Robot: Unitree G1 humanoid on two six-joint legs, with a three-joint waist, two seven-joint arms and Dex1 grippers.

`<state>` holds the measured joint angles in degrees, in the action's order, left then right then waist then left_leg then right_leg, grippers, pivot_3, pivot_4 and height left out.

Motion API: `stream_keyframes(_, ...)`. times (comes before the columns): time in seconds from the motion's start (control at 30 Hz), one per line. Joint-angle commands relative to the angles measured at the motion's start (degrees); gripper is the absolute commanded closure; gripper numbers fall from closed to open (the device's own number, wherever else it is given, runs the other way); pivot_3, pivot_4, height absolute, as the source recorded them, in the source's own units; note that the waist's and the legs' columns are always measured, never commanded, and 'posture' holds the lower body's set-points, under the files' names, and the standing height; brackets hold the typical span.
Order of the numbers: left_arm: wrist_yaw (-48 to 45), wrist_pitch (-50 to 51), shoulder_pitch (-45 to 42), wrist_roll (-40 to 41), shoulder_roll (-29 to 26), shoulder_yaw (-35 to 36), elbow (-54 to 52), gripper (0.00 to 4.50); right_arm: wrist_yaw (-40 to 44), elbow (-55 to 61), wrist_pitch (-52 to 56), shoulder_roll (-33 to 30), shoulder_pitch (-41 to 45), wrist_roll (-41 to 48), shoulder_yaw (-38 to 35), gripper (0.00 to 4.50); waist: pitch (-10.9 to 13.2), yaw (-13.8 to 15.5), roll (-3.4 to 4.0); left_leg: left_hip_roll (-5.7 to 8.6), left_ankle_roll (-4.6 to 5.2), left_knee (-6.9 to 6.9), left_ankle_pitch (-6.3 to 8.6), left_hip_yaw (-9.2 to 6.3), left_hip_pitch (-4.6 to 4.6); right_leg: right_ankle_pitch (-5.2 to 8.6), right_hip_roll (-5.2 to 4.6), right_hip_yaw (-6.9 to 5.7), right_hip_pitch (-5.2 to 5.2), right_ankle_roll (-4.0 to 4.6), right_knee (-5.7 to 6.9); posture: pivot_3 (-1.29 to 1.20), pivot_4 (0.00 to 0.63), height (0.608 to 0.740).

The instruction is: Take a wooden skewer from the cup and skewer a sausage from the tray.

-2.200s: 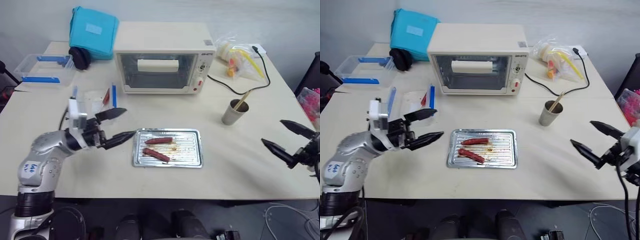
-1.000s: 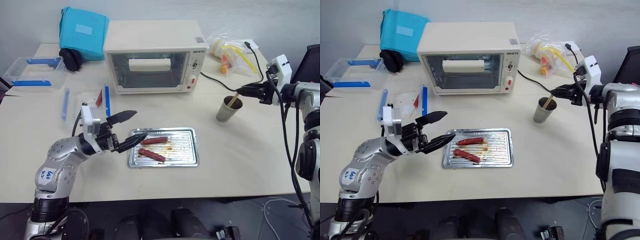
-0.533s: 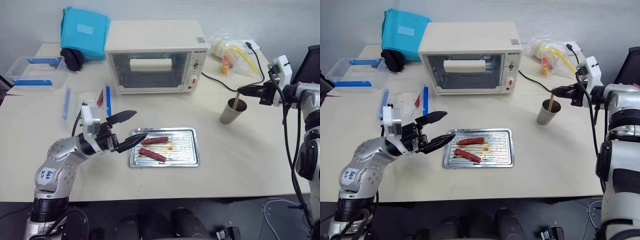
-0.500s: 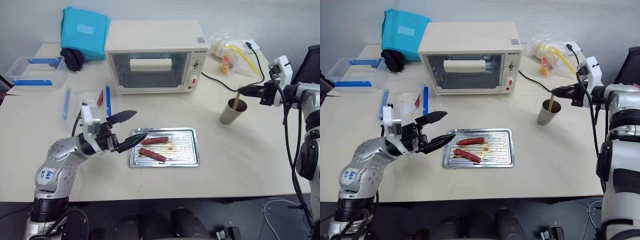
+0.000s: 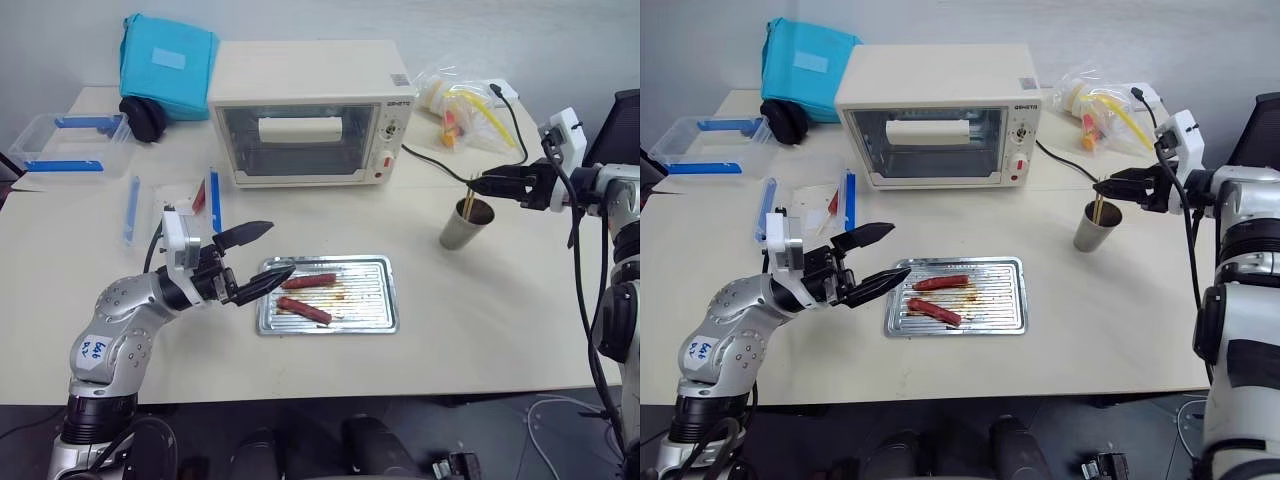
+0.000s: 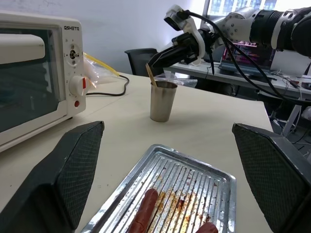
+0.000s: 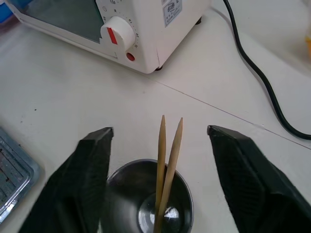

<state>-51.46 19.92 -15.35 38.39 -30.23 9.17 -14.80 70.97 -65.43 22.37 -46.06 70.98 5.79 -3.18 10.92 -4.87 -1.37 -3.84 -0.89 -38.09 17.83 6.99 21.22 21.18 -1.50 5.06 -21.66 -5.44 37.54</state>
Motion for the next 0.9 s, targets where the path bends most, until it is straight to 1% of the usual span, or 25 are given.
stream_keyframes(0.03, -0.03, -0.79, -0.11, 0.15, -0.12, 0.7, -0.75, 0.0, -0.45, 1.61, -2.28, -0.88, -0.05, -0.54, -0.28, 1.15, 0.0, -0.01, 0.0, 0.0, 0.0, 0.0, 0.0, 0.0, 0.0, 0.0, 0.0, 0.01, 0.0, 0.0, 0.0, 0.0, 0.15, 0.74)
stream_keyframes(0.3, 0.23, -0.4, 0.03, 0.4, -0.1, 0.7, -1.25, 0.0, -3.99, -1.69, -3.52, -0.3, 0.99, -1.24, -1.15, 1.15, 0.0, -0.03, 0.0, 0.0, 0.0, 0.0, 0.0, 0.0, 0.0, 0.0, 0.0, 0.01, 0.0, 0.0, 0.0, 0.0, 0.15, 0.74)
stream_keyframes(0.4, 0.29, -0.32, 0.09, 0.42, -0.14, 0.71, -1.3, 0.0, -3.43, -2.39, -2.61, 0.14, 1.6, -0.57, -1.72, 1.75, 0.0, -0.03, 0.0, 0.0, 0.0, -0.01, 0.0, 0.0, 0.0, 0.0, 0.0, 0.01, 0.0, 0.0, 0.0, 0.0, 0.15, 0.74)
stream_keyframes(0.67, 0.41, -0.1, 0.68, 0.66, -0.52, 1.04, -1.8, 0.0, -0.78, -2.11, -1.14, 0.04, 1.95, -0.29, -2.27, 4.48, 0.0, -0.03, 0.0, -0.01, -0.01, 0.0, 0.0, 0.0, 0.0, 0.0, 0.01, 0.0, -0.01, 0.0, 0.01, 0.0, 0.15, 0.74)
stream_keyframes(0.9, 0.45, 0.04, 0.67, 0.74, -0.53, 0.92, -1.8, 0.0, 0.44, -1.64, -0.81, -1.06, 2.49, -0.21, -2.95, 4.48, 0.0, -0.03, 0.0, 0.0, -0.01, 0.0, 0.0, 0.01, 0.0, 0.0, 0.0, 0.0, -0.01, 0.0, 0.01, 0.0, 0.15, 0.74)
